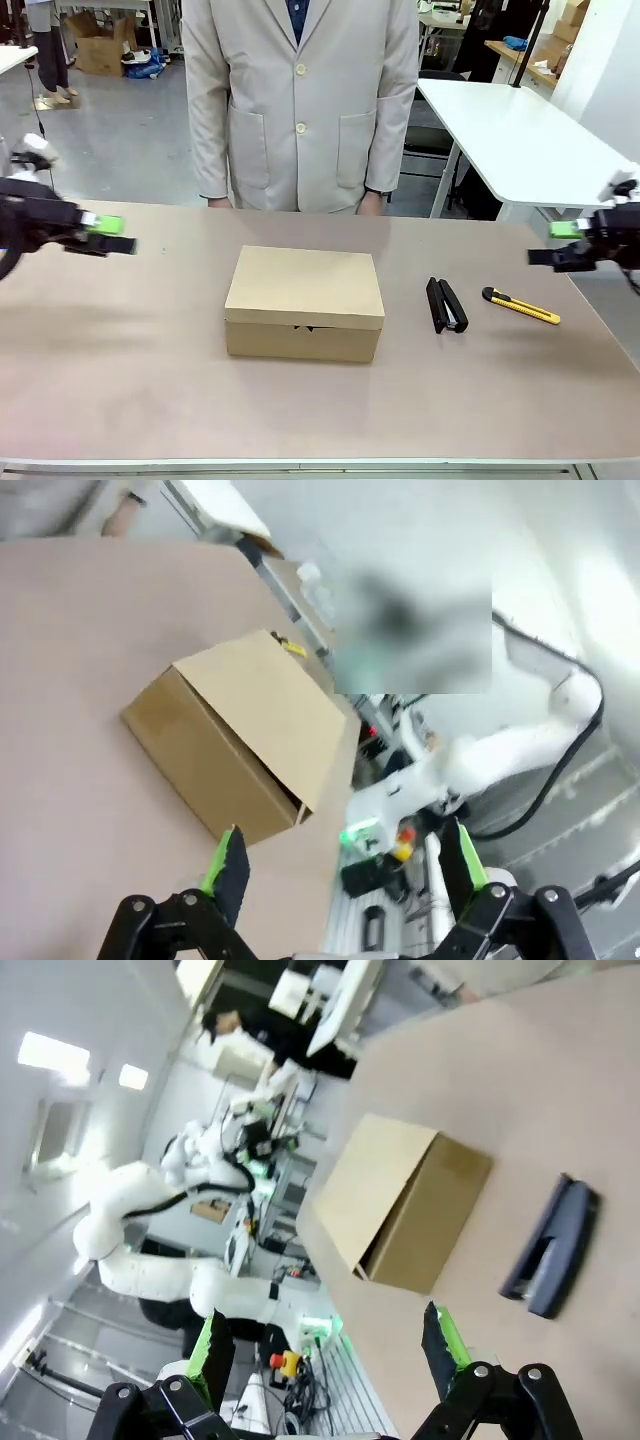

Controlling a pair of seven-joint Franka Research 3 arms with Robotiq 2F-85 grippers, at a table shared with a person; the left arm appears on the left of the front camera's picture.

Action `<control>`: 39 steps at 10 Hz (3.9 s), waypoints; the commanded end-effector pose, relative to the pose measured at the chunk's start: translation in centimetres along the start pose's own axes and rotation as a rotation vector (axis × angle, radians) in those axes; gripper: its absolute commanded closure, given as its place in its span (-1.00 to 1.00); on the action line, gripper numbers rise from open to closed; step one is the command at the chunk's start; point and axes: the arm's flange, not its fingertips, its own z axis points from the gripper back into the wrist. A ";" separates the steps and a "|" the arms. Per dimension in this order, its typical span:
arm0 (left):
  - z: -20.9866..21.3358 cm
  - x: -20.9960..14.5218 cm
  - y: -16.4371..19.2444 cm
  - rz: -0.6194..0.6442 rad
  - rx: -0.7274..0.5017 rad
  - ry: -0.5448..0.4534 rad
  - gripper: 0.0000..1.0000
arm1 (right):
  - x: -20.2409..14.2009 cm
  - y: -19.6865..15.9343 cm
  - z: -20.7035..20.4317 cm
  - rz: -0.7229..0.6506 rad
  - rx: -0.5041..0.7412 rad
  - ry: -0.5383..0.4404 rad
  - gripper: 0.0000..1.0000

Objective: Pack the item into the box.
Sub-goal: Close the Mailer Box.

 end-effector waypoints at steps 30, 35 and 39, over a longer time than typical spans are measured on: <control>3.0 -1.1 -0.2 0.055 0.001 -0.090 -1.00 | -0.2 -0.6 1.9 -0.013 -0.025 -0.052 -1.00; 3.0 -1.1 -0.2 0.055 0.001 -0.090 -1.00 | -0.2 -0.6 1.9 -0.013 -0.025 -0.052 -1.00; 3.0 -1.1 -0.2 0.055 0.001 -0.090 -1.00 | -0.2 -0.6 1.9 -0.013 -0.025 -0.052 -1.00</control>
